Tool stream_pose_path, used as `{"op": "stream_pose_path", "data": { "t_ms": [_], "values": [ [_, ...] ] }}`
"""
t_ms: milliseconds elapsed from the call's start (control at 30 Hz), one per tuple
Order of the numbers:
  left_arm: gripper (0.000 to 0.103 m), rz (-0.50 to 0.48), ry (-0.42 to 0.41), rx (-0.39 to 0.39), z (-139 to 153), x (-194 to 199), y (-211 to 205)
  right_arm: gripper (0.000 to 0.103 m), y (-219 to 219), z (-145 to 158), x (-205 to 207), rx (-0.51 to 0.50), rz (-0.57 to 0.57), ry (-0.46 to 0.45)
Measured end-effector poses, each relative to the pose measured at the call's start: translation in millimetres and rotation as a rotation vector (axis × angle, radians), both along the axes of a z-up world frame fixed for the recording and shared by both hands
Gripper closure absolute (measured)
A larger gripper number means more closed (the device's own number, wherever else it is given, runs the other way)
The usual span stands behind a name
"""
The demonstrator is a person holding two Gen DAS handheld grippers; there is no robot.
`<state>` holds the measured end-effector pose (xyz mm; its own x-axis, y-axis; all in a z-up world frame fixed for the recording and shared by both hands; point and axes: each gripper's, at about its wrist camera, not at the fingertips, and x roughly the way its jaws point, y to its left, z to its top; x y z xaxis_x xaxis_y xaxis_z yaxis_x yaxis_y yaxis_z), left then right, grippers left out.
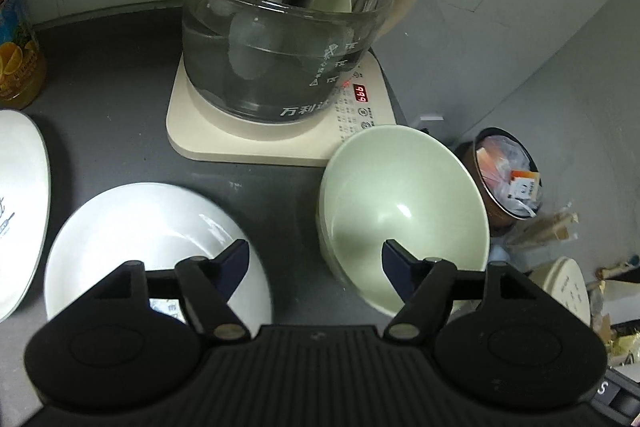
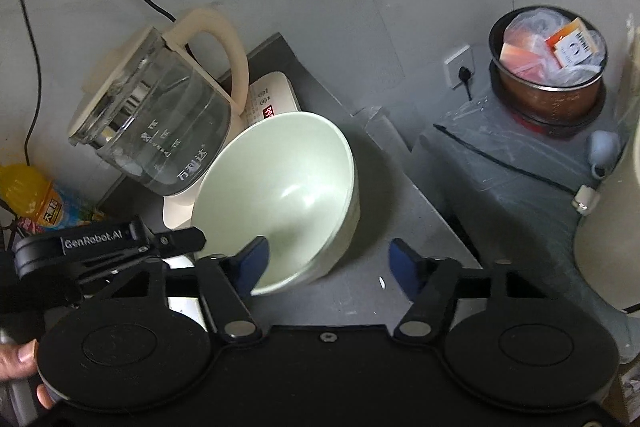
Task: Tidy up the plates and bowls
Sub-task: 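Grasp the smaller cream bowl by the kettle with both grippers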
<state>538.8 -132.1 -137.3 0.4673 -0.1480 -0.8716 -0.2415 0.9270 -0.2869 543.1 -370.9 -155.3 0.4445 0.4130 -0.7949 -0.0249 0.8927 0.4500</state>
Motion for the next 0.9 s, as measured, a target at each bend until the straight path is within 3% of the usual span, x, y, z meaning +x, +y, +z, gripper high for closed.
{"op": "stream_pose_path", "data": {
  "t_ms": [133,233,300,400,467,900],
  "values": [
    [0.055,0.031,0.034,-0.042,-14,9,-1,0.048,3,-11,12,0.022,-0.003,0.023],
    [0.065,0.051,0.061,-0.054,-24,14,-1,0.059,6,-24,19,0.040,-0.006,0.056],
    [0.069,0.063,0.083,-0.065,-30,17,-1,0.074,8,-36,25,0.048,-0.003,0.088],
    [0.075,0.038,0.102,-0.088,-39,20,-3,0.076,11,-40,26,0.047,-0.015,0.084],
    [0.087,0.027,0.103,-0.106,-42,23,-5,0.076,13,-37,24,0.021,-0.007,0.076],
    [0.088,-0.033,0.056,-0.103,-5,4,-6,0.076,11,1,-14,0.006,-0.030,0.014]
  ]
}}
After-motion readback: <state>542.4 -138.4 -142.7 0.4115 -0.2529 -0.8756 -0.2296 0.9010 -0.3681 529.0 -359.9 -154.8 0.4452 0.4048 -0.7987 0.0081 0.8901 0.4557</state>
